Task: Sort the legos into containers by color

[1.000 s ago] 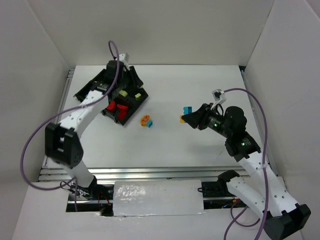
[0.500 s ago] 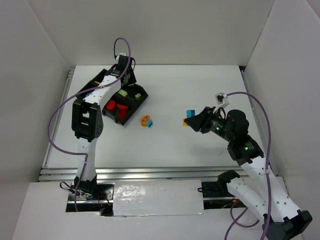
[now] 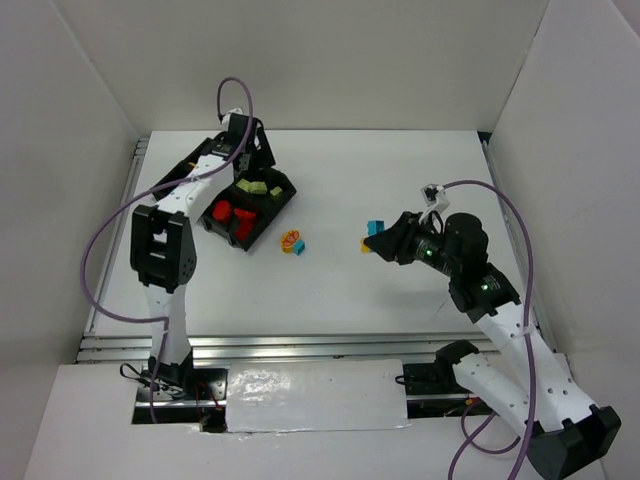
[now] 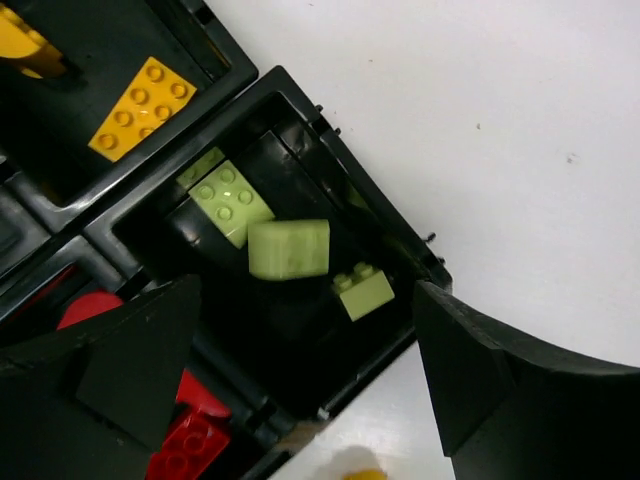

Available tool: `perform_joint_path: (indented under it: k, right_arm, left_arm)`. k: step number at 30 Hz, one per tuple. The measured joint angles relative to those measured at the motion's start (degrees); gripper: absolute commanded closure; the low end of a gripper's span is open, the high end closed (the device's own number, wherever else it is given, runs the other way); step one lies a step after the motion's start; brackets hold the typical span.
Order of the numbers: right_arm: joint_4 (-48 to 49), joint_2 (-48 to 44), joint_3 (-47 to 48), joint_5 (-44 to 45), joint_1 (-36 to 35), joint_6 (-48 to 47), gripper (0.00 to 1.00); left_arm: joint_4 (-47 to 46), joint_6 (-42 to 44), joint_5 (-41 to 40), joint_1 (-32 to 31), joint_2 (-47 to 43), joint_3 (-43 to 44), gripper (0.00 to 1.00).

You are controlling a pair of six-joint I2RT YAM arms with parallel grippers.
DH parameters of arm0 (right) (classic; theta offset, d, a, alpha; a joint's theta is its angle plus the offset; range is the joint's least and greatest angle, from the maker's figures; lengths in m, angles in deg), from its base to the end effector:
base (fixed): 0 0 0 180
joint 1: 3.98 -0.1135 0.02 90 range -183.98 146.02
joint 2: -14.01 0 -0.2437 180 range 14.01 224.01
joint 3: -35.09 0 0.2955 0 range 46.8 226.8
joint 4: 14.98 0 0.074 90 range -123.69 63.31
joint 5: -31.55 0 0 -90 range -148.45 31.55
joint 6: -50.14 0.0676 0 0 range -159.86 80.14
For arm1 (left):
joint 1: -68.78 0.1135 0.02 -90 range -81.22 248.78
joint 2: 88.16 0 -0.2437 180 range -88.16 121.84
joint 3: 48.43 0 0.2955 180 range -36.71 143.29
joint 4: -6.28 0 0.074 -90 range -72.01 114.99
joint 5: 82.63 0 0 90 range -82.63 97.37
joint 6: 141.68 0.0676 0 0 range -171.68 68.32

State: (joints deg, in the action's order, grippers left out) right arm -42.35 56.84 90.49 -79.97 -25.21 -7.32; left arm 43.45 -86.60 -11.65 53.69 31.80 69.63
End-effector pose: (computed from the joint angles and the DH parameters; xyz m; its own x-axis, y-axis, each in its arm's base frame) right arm 0.2353 0.1180 0.3085 -0.5597 0.3194 -0.7646 -0.4346 0.6725 0.5990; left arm 0.5311 -0.1204 0.2279 -0.5000 -0.4257 -0.7542 -0.3468 0.8964 -0.2760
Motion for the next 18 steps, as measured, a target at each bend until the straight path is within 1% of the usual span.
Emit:
perform_joint_path:
  k: [2, 3, 5, 7, 10, 12, 14, 16, 18]
  right_arm:
    - [0.9, 0.5, -0.1, -0.8, 0.0, 0.0, 1.0]
    - [1.6, 0.8, -0.2, -1.6, 0.0, 0.0, 1.0]
    - [3.4, 1.4, -0.3, -3.7, 0.0, 0.3, 1.0]
    - [6.4, 1.5, -1.0, -6.4, 0.0, 1.0, 1.0]
    - [11.5, 0.9, -2.8, -11.3, 0.2, 2.6, 1.0]
    - [15.1, 0.2, -3.8, -14.4, 0.3, 4.0, 1.0]
    - [19.3, -0.4, -4.7, -17.4, 0.3, 6.0, 1.0]
    - [24.8, -1.2, -6.1, -20.0, 0.3, 8.9, 1.0]
    - [30.3, -1.7, -7.9, -21.9, 0.3, 11.9, 1.0]
  left_arm:
    - [-0.8, 0.1, 0.9, 0.0, -4.0, -3.1, 0.01]
    - [-2.0, 0.3, 2.9, 0.0, -7.5, -6.3, 0.02]
    - [-5.4, 0.6, 9.4, 0.2, -16.0, -14.2, 0.02]
    - [-11.0, 0.5, 19.4, 0.4, -26.8, -24.2, 0.01]
    - [-26.3, -1.6, 36.6, -0.4, -42.3, -40.4, 0.01]
    - [-36.6, -4.5, 47.1, -2.1, -49.6, -49.2, 0.01]
    - [-44.2, -6.7, 55.3, -5.4, -53.1, -54.9, 0.01]
    - [-48.7, -8.3, 60.3, -9.7, -53.5, -57.9, 0.02]
    - [-50.6, -9.2, 63.0, -14.2, -53.3, -59.3, 0.05]
